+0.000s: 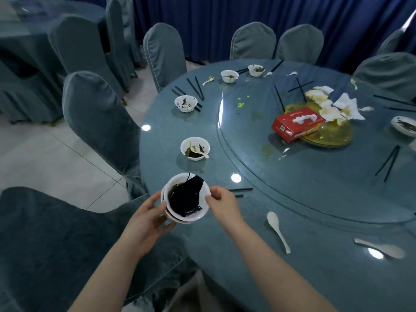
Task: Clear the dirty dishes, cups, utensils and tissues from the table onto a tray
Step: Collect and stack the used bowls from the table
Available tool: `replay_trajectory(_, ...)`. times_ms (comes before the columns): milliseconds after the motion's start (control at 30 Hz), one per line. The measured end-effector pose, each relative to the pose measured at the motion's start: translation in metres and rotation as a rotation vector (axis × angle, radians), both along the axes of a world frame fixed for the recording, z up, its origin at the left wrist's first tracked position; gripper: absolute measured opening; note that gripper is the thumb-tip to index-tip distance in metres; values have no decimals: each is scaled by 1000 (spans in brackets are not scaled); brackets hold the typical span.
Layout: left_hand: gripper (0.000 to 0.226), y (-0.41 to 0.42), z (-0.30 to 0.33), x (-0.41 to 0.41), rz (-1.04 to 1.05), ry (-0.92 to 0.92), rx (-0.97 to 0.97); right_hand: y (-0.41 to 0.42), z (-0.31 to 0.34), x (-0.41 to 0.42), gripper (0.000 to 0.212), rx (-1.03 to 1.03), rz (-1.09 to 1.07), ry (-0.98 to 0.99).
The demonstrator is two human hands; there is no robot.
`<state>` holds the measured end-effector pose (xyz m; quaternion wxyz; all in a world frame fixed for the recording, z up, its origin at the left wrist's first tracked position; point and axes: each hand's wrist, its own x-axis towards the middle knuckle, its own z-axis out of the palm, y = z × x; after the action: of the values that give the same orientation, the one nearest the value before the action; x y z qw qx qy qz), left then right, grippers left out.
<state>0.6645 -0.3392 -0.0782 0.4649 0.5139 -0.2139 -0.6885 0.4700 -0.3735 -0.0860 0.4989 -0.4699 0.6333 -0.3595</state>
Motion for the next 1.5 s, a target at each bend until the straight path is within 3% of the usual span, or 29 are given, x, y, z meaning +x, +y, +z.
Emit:
replay_trajectory(167,41,1,1,18,17,39,-12,-1,6,25,41,57,76,-116)
replay_trajectory(400,38,-2,6,64,-30,49,-67,-7,12,72,53,-67,164,-10)
replay_trajectory(667,34,-17,8,115,18,7,-32,-12,2,112,21,-42,79,2)
replay_trajectory(933,36,-35,12,142,79,15,-22,-43,-18,93,14,80,-42,-19)
replay_trajectory(1133,38,-59,14,141,165,18,-16,-117,-42,39,17,206,-221,-72)
replay_trajectory(1233,38,-68,8,134,211,16,-9,-155,-58,17,8,243,-329,-111)
replay_trajectory(1367,41,-74,-2,126,249,0,7,-194,-76,6,24,323,-333,-114)
replay_trajectory(1500,50,-74,-6,121,284,-17,7,-210,-83,5,16,358,-294,-81)
